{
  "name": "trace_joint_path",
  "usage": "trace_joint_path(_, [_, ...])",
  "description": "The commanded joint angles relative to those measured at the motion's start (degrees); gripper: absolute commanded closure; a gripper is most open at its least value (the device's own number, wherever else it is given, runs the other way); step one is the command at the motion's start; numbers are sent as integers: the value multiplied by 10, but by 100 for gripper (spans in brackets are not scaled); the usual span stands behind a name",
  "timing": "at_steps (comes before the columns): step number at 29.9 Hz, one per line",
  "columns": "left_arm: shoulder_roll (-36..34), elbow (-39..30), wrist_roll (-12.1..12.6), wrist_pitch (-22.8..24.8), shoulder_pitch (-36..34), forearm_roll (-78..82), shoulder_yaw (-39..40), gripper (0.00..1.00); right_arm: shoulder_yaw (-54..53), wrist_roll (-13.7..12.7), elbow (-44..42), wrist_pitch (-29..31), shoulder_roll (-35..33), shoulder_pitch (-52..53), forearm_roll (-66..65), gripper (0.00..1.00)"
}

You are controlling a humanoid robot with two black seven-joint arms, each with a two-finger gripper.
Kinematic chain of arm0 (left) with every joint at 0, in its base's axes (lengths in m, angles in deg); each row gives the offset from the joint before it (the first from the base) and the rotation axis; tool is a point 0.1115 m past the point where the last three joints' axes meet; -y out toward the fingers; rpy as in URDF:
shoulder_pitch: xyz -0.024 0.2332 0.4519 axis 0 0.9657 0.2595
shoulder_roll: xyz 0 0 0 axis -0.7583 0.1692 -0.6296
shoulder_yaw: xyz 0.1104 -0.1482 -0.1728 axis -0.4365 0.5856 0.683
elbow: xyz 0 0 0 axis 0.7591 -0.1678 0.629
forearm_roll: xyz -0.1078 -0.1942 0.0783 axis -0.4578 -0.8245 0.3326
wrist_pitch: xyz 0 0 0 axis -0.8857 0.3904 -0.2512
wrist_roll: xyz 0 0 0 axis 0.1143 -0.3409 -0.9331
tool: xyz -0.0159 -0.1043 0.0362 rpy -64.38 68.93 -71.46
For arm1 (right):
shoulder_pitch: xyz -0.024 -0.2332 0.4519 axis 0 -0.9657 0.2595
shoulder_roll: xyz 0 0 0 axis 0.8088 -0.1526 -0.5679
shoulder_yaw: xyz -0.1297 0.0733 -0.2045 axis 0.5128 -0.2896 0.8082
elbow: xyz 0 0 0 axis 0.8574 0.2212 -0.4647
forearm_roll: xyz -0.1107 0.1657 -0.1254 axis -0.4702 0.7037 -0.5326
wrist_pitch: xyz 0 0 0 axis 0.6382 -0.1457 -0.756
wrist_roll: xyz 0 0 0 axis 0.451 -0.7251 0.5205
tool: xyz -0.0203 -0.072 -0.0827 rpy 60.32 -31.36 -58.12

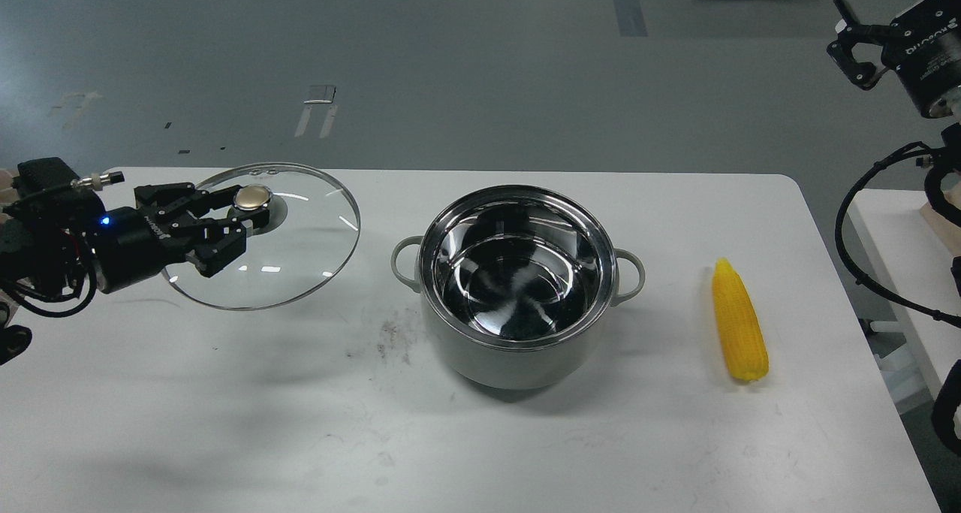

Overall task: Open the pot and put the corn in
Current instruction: 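Lift the glass lid off the pot and carry it toward the left arm, then lower the lid onto the table and open the left gripper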

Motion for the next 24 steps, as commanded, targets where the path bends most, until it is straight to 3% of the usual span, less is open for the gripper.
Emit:
trace_joint_path(1, [-3, 22, 0, -37, 50, -3, -2, 71, 1, 0, -1, 0, 0, 0, 0, 0])
trace_joint_path(12, [12, 128, 0, -67, 116, -5, -6, 71, 4, 0, -2, 0, 4, -1, 0, 0])
trace_joint_path(20, [42, 143, 0, -67, 118, -5, -7, 69, 5, 0, -1, 0, 11, 0, -1, 0])
trace_joint_path(22, [51, 147, 0, -67, 118, -6, -7, 64, 5, 0, -1, 0, 10, 0, -1, 0])
trace_joint_path(24, [60, 161, 0, -67, 120, -5, -7, 41, 5, 0, 0, 0, 7, -1, -1, 0])
